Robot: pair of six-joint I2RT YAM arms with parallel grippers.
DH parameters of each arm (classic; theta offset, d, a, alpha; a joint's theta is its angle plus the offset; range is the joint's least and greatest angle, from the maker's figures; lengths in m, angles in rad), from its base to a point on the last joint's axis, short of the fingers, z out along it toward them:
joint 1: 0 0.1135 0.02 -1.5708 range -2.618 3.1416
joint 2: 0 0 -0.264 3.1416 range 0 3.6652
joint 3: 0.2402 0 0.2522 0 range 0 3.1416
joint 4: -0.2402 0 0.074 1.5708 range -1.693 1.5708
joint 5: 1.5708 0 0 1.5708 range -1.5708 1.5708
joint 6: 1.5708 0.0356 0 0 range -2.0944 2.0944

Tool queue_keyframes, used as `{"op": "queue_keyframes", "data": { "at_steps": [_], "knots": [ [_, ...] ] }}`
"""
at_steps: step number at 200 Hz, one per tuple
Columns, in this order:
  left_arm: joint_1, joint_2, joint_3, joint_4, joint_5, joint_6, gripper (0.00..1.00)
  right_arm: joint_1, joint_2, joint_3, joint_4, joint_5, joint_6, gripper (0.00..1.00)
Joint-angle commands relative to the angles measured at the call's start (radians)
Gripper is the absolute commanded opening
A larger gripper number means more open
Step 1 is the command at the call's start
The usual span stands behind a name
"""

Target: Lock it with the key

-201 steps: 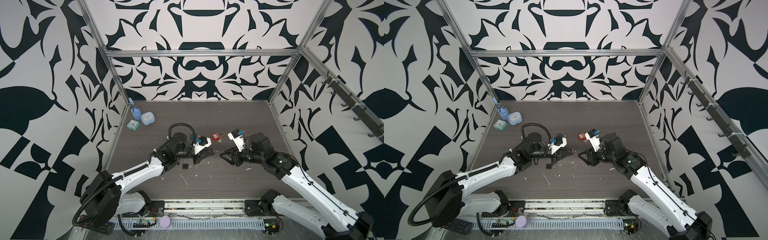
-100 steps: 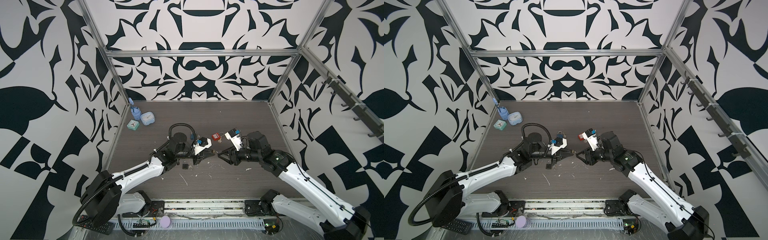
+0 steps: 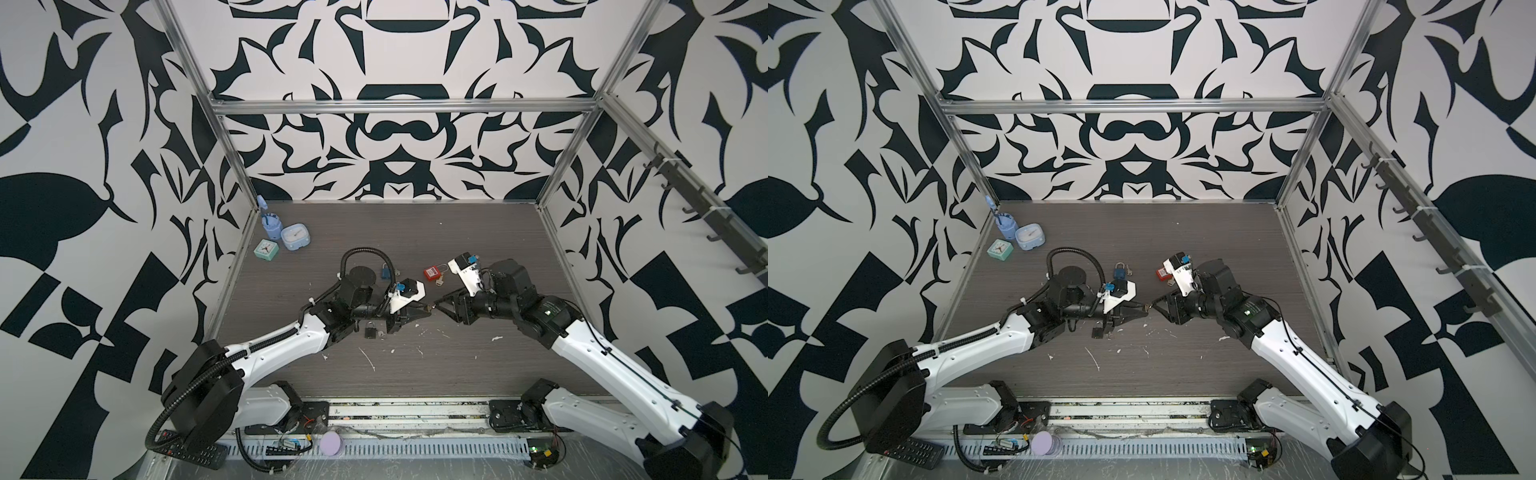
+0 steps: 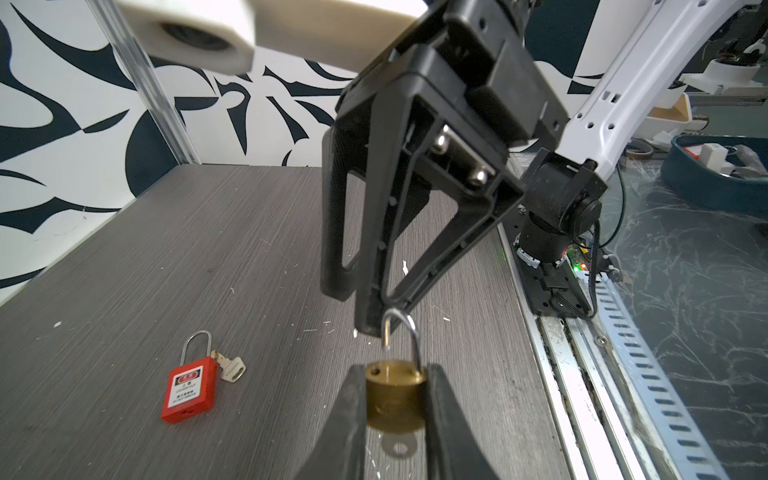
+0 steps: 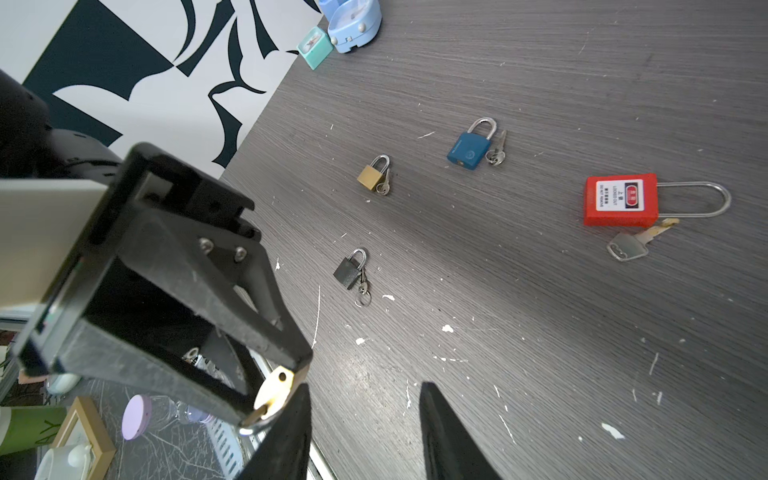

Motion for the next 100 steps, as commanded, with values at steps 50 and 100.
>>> {"op": "queue_keyframes", "data": {
  "at_steps": [50,100],
  "knots": [
    [-0.006,0.024,0.012,0.004,-0.018,0.011,0.00,0.005,-0.022,0.080,-0.020,0.121,0.013,0.48],
    [-0.028,0.023,0.001,0.004,-0.159,0.064,0.00,0.006,-0.008,0.121,-0.104,0.093,0.088,0.43]
  ]
}}
